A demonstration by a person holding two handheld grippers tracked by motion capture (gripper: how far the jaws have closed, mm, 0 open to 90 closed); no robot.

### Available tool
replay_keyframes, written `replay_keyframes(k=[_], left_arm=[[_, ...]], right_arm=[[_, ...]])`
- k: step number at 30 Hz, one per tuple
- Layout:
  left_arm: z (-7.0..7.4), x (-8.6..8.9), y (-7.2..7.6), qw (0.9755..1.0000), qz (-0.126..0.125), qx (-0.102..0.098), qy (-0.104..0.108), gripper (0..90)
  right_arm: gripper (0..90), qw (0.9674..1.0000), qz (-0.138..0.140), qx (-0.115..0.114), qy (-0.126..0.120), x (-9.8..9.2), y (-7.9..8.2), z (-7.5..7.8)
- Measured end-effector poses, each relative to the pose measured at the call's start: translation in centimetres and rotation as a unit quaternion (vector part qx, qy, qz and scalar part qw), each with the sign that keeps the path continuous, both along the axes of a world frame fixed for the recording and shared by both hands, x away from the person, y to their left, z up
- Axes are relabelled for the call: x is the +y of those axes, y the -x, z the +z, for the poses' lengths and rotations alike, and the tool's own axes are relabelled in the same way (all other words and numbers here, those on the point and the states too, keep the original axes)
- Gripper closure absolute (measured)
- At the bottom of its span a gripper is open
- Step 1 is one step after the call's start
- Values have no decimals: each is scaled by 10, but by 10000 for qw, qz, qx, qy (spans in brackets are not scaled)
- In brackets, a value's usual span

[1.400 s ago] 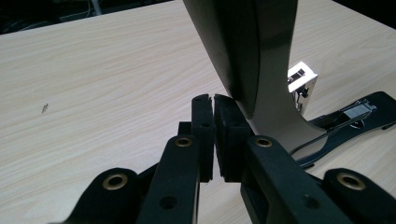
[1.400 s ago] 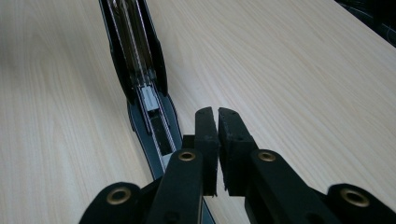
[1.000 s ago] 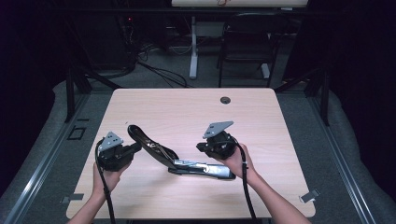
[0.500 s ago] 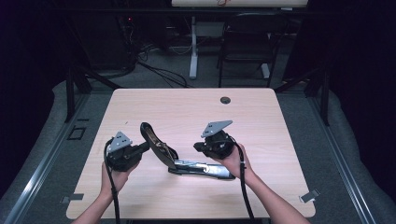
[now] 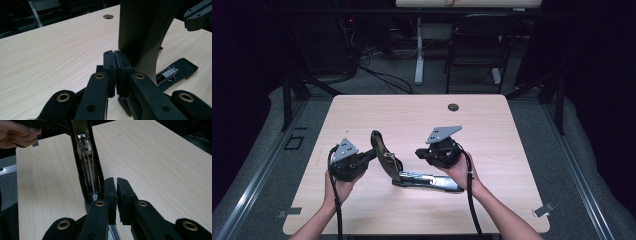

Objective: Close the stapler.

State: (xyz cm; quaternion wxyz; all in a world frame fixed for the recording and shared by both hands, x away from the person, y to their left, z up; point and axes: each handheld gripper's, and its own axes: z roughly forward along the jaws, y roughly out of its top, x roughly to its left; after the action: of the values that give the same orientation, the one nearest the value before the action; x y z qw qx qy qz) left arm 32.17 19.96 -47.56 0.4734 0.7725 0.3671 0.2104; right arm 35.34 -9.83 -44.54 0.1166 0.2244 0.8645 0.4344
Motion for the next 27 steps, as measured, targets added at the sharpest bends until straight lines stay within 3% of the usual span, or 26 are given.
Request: replay_keyframes(k=[11, 13, 17, 19, 23, 27], left_arm=[[1, -11, 2, 9998, -177, -113, 28, 891], [1, -14, 2, 9996, -241, -141, 6, 891], [0, -21, 0, 9992, -376, -136, -69, 885], [-2, -27, -2, 9985, -526, -27, -152, 883], [-8, -43, -4, 9952, -875, 192, -405, 867], [-11, -53, -6, 9926, -1067, 246, -521, 881]], right_arm=[[875, 9998, -14, 3, -193, 2, 3, 3], [873, 9993, 12, 47, -373, 1, 3, 4], [875, 9990, 29, -30, -442, 1, 4, 7], [878, 9987, 17, -72, -499, 1, 5, 8], [900, 9967, 34, 106, -800, -7, -2, 4], [900, 9979, -8, 155, -633, -17, -4, -1]])
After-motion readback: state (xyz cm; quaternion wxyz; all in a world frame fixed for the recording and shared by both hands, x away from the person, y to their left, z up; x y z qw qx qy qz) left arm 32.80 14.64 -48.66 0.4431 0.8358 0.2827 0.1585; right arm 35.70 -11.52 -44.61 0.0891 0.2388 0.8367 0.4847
